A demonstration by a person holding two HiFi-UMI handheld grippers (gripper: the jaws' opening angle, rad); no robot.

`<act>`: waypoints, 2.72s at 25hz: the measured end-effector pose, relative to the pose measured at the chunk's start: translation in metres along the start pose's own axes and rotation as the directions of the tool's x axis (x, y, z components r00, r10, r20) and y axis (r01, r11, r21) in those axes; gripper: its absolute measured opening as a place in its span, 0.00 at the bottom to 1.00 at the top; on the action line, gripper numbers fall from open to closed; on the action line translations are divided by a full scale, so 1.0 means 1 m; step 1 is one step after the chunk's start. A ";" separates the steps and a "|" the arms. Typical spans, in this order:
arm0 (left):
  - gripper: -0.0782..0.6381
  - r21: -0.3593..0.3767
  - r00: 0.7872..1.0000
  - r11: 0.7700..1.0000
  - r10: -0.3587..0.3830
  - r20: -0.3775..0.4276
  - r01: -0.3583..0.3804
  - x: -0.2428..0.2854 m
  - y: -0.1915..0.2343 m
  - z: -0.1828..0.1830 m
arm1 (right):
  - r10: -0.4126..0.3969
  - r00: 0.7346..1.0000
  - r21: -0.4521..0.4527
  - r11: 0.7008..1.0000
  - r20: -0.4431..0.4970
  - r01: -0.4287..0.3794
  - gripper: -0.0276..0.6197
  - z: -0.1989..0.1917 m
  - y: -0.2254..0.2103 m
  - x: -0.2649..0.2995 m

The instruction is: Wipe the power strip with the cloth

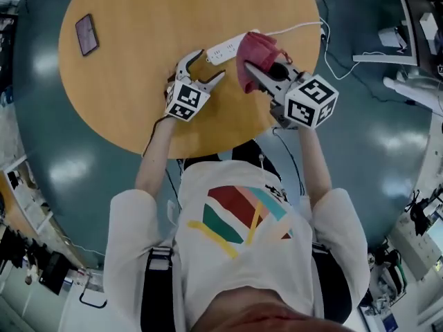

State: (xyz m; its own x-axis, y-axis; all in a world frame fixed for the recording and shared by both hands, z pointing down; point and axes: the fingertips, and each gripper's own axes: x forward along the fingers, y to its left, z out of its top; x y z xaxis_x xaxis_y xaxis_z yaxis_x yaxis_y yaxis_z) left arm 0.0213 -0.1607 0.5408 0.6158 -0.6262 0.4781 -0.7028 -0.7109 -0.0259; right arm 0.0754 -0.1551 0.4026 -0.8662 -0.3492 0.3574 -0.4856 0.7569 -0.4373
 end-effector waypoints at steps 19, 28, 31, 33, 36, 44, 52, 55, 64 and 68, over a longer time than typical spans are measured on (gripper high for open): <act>0.63 0.102 0.982 0.986 -0.113 -0.152 0.130 0.014 0.010 -0.016 | 0.194 0.812 0.109 0.981 -0.551 -0.160 0.10 -0.080 -0.054 0.136; 0.62 0.124 0.973 0.982 -0.117 -0.200 0.144 0.026 0.008 -0.020 | 0.137 0.810 0.081 0.991 -0.570 -0.110 0.10 -0.078 -0.081 0.122; 0.58 0.127 0.972 0.982 -0.113 -0.205 0.141 0.068 0.003 -0.016 | 0.111 0.815 0.079 0.994 -0.568 -0.080 0.10 -0.081 -0.138 0.097; 0.57 0.127 0.972 0.982 -0.111 -0.207 0.139 0.088 0.000 -0.015 | 0.087 0.825 0.084 0.995 -0.559 -0.048 0.10 -0.081 -0.172 0.082; 0.55 0.131 0.973 0.982 -0.108 -0.206 0.137 0.072 0.003 -0.016 | 0.021 0.833 0.072 0.997 -0.553 0.023 0.10 -0.073 -0.183 0.070; 0.55 0.135 0.975 0.983 -0.097 -0.202 0.126 0.020 0.015 -0.021 | -0.095 0.833 0.011 0.993 -0.546 0.121 0.10 -0.050 -0.189 0.058; 0.55 0.132 0.975 0.983 -0.099 -0.201 0.127 0.009 0.015 -0.035 | -0.150 0.823 -0.005 0.984 -0.548 0.176 0.10 -0.055 -0.203 0.054; 0.55 0.133 0.974 0.983 -0.101 -0.201 0.130 0.009 0.014 -0.038 | -0.196 0.814 -0.020 0.975 -0.547 0.221 0.10 -0.059 -0.213 0.050; 0.55 0.081 0.993 0.994 -0.073 -0.091 0.080 -0.005 0.022 -0.016 | -0.222 0.854 -0.050 0.973 -0.471 0.226 0.10 -0.058 -0.183 0.021; 0.38 0.070 0.998 0.997 -0.012 -0.054 0.015 -0.011 0.034 -0.002 | -0.173 0.844 -0.086 0.985 -0.507 0.150 0.10 -0.085 -0.142 0.008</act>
State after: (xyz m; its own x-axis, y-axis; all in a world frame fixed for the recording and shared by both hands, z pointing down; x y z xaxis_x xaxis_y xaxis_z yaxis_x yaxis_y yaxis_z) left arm -0.0103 -0.1771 0.5366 0.6038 -0.5997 0.5252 -0.6664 -0.7413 -0.0803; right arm 0.1478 -0.2188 0.5378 -0.5878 -0.1456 0.7958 -0.5983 0.7404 -0.3064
